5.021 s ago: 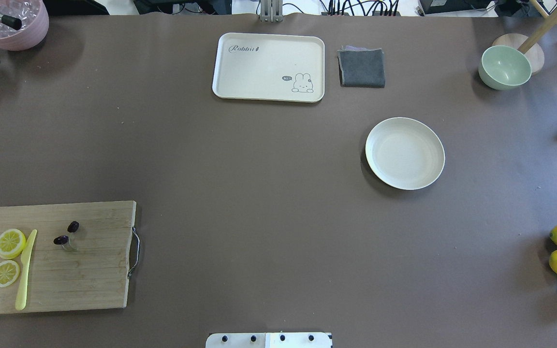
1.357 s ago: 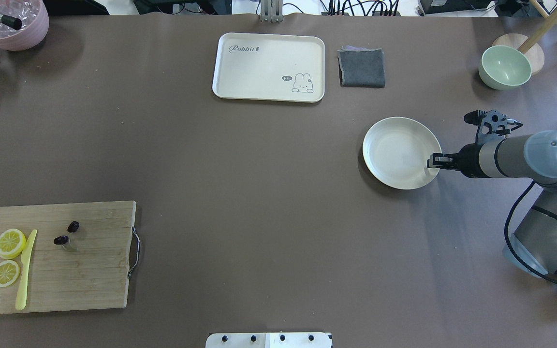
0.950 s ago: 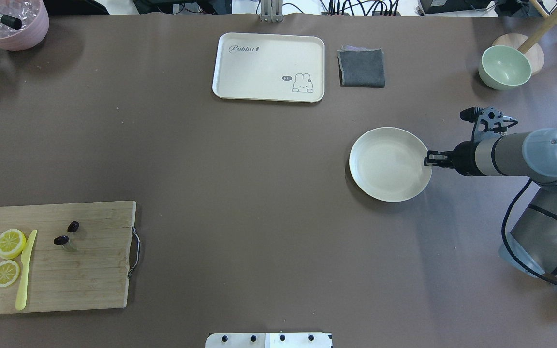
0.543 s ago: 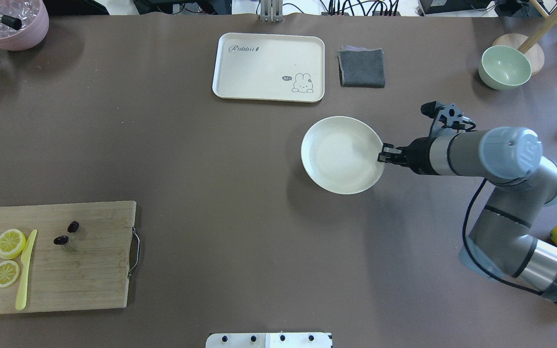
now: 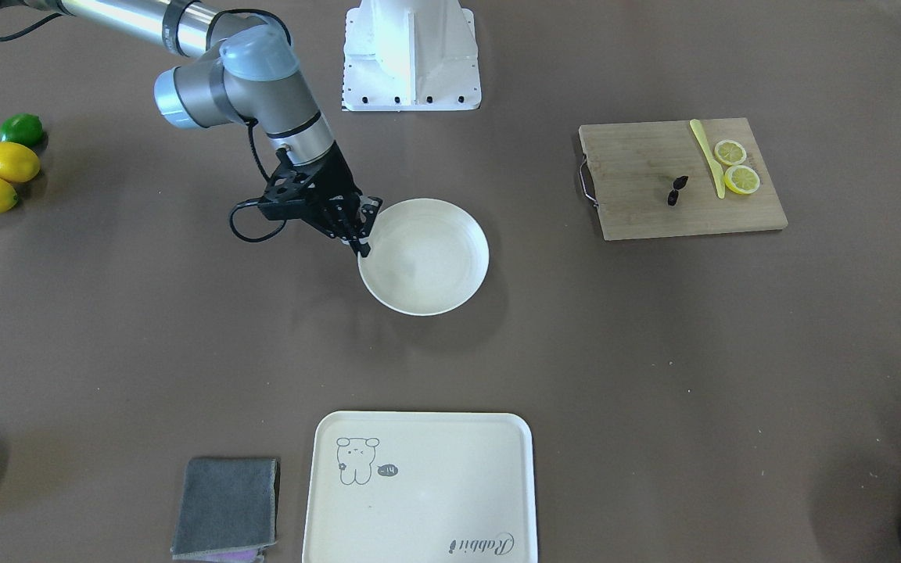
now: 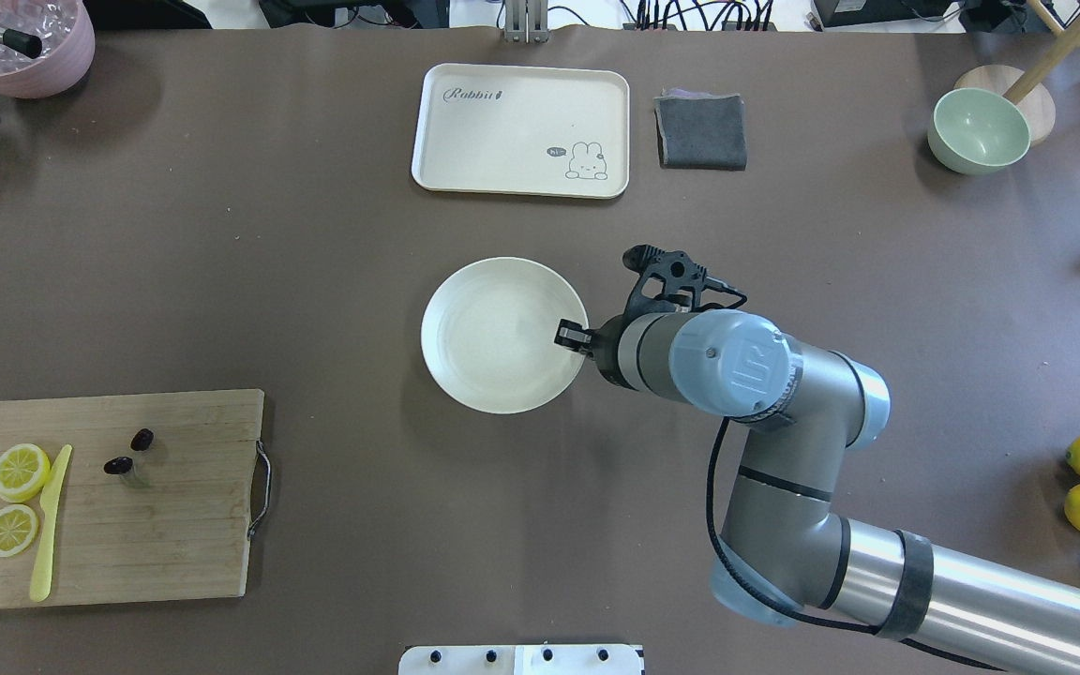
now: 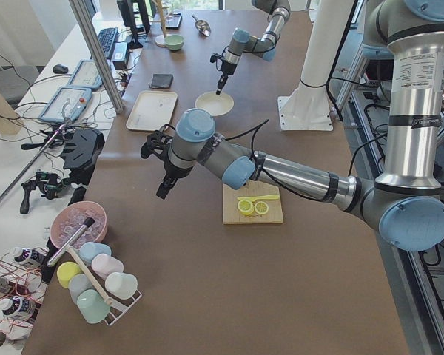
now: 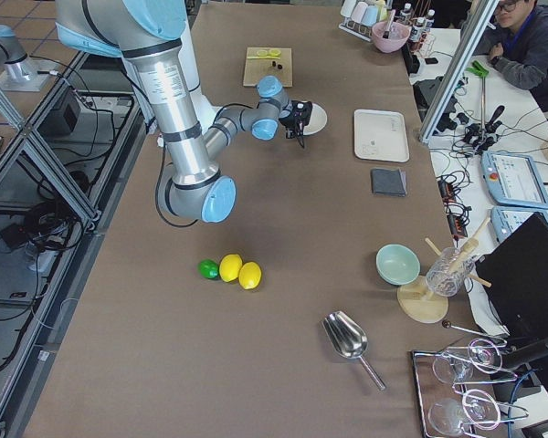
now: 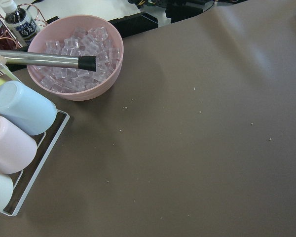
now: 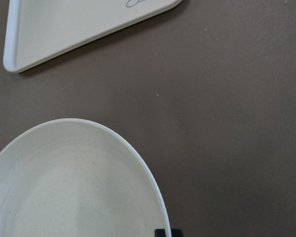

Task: Place red cherry on plate
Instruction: 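Drag the white plate with the right gripper toward the table center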

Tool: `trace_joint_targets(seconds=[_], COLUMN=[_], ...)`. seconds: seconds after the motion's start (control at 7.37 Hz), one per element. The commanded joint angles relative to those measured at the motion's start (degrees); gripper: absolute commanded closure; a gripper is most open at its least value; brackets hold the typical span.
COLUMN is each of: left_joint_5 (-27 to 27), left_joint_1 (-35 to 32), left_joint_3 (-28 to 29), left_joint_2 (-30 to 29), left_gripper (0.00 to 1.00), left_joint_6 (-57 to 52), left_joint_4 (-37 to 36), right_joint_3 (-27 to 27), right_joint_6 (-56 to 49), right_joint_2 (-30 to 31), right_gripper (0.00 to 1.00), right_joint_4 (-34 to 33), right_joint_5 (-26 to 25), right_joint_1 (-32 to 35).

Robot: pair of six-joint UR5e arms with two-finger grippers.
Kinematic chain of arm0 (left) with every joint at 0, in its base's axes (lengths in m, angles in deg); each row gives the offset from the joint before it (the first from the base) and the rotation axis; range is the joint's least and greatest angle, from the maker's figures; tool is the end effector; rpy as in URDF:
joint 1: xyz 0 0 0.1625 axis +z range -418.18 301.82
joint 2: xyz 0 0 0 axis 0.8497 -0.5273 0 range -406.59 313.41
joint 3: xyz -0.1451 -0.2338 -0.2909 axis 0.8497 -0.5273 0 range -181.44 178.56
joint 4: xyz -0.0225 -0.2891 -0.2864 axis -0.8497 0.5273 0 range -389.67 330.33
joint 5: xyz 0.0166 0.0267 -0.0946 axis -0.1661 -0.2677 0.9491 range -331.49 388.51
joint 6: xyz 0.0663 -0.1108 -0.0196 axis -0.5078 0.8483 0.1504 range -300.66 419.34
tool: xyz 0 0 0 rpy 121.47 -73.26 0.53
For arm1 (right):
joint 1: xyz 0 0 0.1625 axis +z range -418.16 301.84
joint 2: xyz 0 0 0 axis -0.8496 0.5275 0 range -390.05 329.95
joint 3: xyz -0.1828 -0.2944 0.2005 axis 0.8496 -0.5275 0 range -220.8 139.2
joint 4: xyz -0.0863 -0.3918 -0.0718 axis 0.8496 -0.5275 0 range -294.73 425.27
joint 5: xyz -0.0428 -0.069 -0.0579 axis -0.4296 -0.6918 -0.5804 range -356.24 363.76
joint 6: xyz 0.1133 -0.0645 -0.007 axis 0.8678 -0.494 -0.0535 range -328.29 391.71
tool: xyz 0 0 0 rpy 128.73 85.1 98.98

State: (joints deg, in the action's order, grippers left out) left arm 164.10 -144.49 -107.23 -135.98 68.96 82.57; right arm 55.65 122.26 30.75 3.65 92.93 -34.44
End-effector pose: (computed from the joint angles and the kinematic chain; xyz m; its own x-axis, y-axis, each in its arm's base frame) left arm -0.0077 -0.5037 0.4742 0.6695 0.3392 -0.6608 0.0615 0.8613 0.5044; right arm -0.5583 -0.3931 0.2550 0.3969 0.1848 0.8991 -0.4180 0.9084 -0.0022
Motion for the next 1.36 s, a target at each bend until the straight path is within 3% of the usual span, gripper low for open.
trace_joint_targets(seconds=[0.0,0.14,0.41,0.68,0.81,0.95,1.22], left_joint_5=[0.56,0.64,0.82,0.65,-3.45,-10.80,-18.49], left_joint_1=[0.00,0.00,0.17,6.90,12.16,18.22,29.39], left_joint_3=[0.06,0.06,-0.11,-3.26,-5.71,-7.83,-10.47], left_joint_2=[0.00,0.00,-0.09,0.78,1.92,3.33,4.57], left_gripper=[0.02,0.02,0.02,0.02,0.02,0.01,0.01], left_joint_6=[0.41,0.41,1.97,14.83,21.09,24.98,33.24], left_joint_4=[0.09,0.00,0.00,2.09,3.15,3.16,3.16], right_joint_3=[-0.56,-1.09,-0.66,2.75,7.82,11.44,12.53], right_joint_6=[0.24,0.15,-1.16,-9.29,-15.34,-23.93,-42.12], right_joint_2=[-1.56,-1.73,-2.09,-0.26,3.59,8.50,17.03], right_gripper=[0.28,0.01,0.00,0.00,0.00,0.00,0.00], right_joint_4=[-1.83,-1.92,-2.10,-8.39,-12.08,-14.20,-14.31], right_joint_5=[-3.89,-5.57,-4.45,7.53,12.91,18.70,32.05], right_joint_1=[-2.19,-2.28,0.59,10.23,15.16,21.21,35.18])
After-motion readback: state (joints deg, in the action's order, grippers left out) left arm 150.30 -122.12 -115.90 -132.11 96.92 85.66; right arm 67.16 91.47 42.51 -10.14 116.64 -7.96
